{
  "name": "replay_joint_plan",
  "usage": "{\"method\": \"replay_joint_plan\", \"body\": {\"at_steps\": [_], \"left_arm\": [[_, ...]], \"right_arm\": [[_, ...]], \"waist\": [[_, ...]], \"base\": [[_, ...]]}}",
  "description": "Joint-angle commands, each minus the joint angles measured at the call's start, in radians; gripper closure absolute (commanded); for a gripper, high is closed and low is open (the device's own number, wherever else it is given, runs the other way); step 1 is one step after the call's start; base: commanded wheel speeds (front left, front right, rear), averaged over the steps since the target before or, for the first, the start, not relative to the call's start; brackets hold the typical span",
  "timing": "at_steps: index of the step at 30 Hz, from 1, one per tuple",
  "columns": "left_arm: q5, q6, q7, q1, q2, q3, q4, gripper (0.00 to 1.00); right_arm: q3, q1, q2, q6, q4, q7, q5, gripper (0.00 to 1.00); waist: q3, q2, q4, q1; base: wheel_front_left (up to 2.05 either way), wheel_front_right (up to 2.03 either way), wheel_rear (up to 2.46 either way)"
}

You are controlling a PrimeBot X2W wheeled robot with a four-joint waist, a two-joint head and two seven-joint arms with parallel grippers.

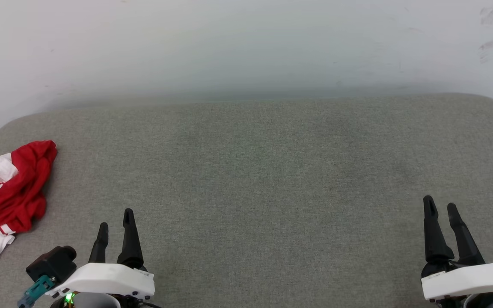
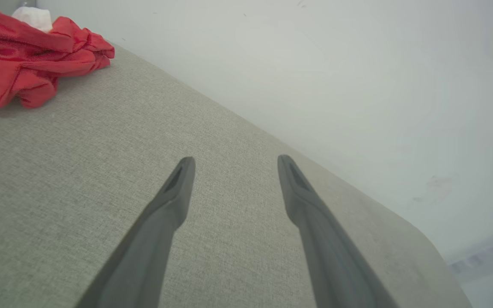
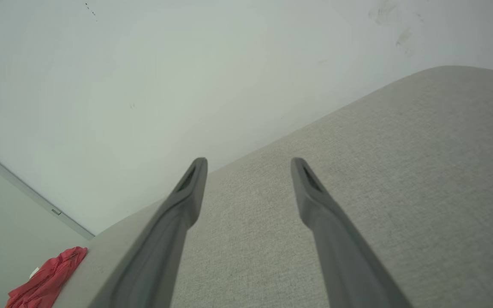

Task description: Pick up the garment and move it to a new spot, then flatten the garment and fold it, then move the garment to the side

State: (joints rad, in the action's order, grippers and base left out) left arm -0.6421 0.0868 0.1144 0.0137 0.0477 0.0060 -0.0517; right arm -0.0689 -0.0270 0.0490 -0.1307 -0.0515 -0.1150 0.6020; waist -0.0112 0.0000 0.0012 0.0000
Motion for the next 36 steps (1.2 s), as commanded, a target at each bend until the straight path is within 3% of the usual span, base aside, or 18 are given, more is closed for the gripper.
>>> {"method": "replay_joint_plan", "body": {"at_steps": [1, 36], "left_arm": [[0.041, -0.002, 0.013, -0.004, 0.003, -0.005, 0.018, 0.0], [0.393, -0.008, 0.096, 0.05, 0.005, -0.059, 0.025, 0.0]], "right_arm": [[0.004, -0.007, 0.002, 0.0, 0.019, -0.011, -0.043, 0.0], [0.019, -0.064, 0.002, 0.0, 0.061, -0.096, -0.37, 0.0]], "waist": [[0.0, 0.0, 0.0, 0.0], [0.0, 0.0, -0.001, 0.0]], "base": [[0.0, 0.0, 0.0], [0.0, 0.0, 0.0]]}}
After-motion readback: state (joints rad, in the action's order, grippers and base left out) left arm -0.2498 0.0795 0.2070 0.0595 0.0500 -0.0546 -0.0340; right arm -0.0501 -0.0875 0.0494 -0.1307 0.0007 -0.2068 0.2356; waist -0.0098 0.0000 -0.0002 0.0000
